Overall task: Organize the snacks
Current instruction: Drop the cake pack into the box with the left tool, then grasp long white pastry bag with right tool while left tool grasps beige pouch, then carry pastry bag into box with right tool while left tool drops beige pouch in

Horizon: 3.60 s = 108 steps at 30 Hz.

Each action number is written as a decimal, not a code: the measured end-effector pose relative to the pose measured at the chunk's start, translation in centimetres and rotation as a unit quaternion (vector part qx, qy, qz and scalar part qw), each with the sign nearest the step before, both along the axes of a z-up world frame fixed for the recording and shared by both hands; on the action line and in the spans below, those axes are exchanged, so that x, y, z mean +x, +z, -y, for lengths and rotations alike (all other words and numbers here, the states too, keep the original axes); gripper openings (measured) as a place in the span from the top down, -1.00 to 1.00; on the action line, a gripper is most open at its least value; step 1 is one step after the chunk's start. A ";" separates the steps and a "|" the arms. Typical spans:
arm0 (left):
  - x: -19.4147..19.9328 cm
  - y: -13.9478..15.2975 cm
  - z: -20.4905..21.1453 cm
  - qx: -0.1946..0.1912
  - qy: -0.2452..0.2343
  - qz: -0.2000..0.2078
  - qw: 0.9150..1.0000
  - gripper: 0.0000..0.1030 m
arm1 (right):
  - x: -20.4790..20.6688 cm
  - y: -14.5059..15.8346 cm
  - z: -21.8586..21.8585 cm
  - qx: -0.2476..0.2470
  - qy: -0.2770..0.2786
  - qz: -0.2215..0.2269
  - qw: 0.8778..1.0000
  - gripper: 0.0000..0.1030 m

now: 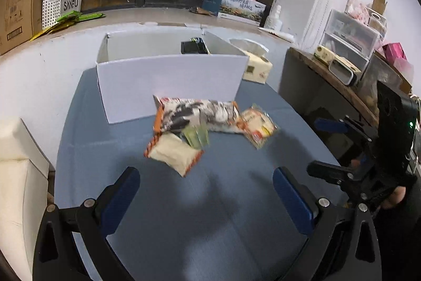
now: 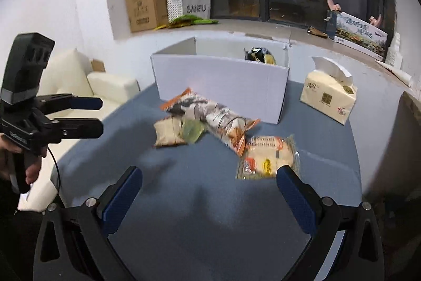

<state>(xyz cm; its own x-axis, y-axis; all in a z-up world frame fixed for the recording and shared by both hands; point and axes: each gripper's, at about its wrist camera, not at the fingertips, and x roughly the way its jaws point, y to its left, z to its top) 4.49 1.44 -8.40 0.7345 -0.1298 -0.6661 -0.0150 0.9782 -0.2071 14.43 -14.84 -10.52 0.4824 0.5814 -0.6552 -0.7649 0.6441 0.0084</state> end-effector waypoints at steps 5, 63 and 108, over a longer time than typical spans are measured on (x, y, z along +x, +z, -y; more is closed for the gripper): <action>-0.6 -0.1 0.5 0.002 -0.005 0.001 1.000 -1.00 | 0.9 -0.8 -1.2 -0.027 0.012 0.011 1.000 -1.00; 12.5 -8.6 -2.0 0.101 -0.125 -0.121 0.980 -0.26 | 2.6 1.6 3.2 0.139 -0.019 -0.097 0.985 0.21; 21.5 3.7 -12.2 0.039 0.068 -0.024 0.997 -1.00 | 22.2 5.8 -15.6 0.060 -0.082 -0.116 0.988 -0.28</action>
